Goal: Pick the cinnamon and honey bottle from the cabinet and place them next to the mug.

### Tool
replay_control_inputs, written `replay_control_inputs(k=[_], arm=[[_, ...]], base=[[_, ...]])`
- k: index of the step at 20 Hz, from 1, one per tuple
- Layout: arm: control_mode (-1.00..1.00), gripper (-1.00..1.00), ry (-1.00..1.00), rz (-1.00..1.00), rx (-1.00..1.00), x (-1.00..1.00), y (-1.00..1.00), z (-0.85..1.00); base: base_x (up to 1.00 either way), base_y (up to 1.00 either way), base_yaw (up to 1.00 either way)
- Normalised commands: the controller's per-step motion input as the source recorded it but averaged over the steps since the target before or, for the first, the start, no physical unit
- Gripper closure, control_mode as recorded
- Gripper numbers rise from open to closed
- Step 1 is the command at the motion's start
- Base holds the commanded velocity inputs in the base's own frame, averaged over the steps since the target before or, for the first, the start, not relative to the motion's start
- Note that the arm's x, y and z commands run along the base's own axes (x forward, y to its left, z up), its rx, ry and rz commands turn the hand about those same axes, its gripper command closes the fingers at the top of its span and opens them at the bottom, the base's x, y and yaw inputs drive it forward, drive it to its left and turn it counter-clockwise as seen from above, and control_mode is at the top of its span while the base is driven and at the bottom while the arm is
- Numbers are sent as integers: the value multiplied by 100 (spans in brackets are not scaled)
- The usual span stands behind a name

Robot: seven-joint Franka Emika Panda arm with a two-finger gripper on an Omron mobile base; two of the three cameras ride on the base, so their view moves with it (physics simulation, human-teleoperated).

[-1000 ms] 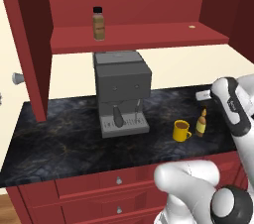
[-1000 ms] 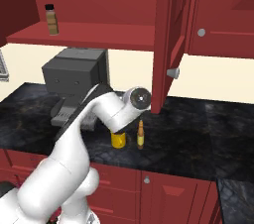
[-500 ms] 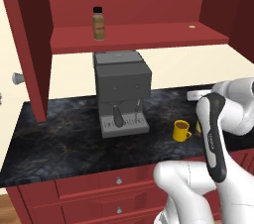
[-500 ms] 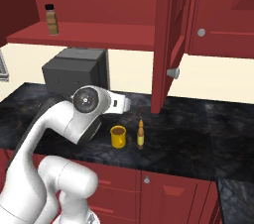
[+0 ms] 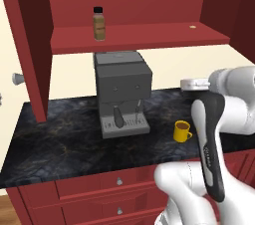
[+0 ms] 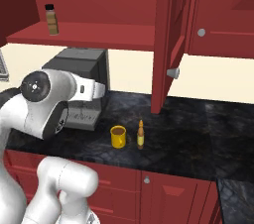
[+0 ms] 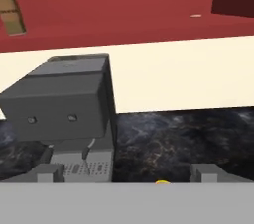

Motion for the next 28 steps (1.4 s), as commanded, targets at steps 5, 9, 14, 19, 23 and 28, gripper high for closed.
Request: replay_control_inputs(k=[5,9,14,19,23,28], arm=[[-100,-100,0,3,0,-62,39,96],[-100,-100,0,13,1,-50,32,63],[-100,-100,0,20,2,-22,31,40],[-100,-100,-14,12,4,-17,24,10],[-100,-100,-6,5,0,-2,50,2],[-100,-100,8,0,-3,27,71,2]], base=[[0,0,0],[0,0,0],[0,0,0],[0,0,0],[0,0,0],[0,0,0]])
